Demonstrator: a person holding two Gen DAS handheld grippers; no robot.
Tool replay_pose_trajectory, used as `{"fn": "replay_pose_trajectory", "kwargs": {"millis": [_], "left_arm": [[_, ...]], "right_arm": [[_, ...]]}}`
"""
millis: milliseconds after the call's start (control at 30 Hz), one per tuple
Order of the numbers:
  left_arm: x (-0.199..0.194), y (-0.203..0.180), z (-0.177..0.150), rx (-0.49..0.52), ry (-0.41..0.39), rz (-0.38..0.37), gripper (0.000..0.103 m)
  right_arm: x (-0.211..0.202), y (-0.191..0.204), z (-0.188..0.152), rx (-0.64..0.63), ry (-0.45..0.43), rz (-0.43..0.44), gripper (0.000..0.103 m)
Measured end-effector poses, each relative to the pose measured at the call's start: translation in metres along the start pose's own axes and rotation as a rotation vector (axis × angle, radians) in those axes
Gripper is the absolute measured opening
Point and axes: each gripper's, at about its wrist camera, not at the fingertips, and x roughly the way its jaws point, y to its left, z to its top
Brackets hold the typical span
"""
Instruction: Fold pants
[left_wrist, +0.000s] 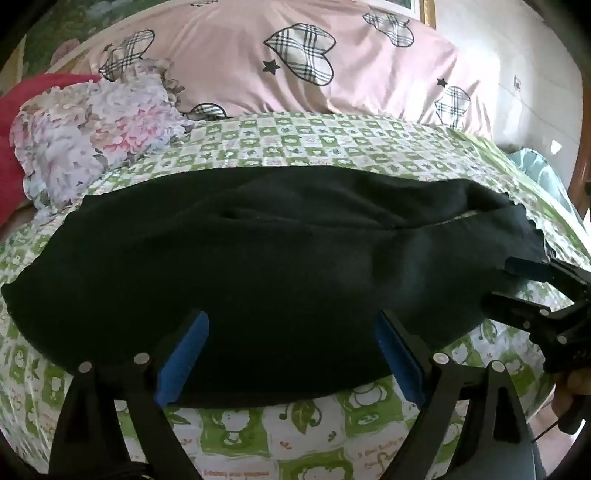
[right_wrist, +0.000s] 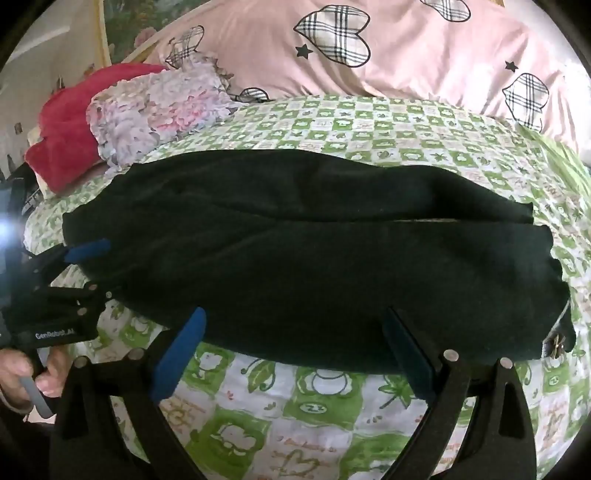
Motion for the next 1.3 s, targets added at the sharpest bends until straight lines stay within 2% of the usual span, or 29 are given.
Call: {"fn": "replay_pose_trajectory", "kwargs": {"millis": [233, 1300], "left_arm": [[-0.011, -0.001, -0.005, -0.004, -0.05, 0.024, 0.092], [-0.015, 0.004, 0.001, -0.01, -0.04, 0.013, 0.092]], "right_arm": [[-0.003, 0.004, 0.006, 0.014, -0.044, 0.008, 0.096], [-0.006, 0.011, 0.007, 0.024, -0.072, 0.043, 0.096]]}}
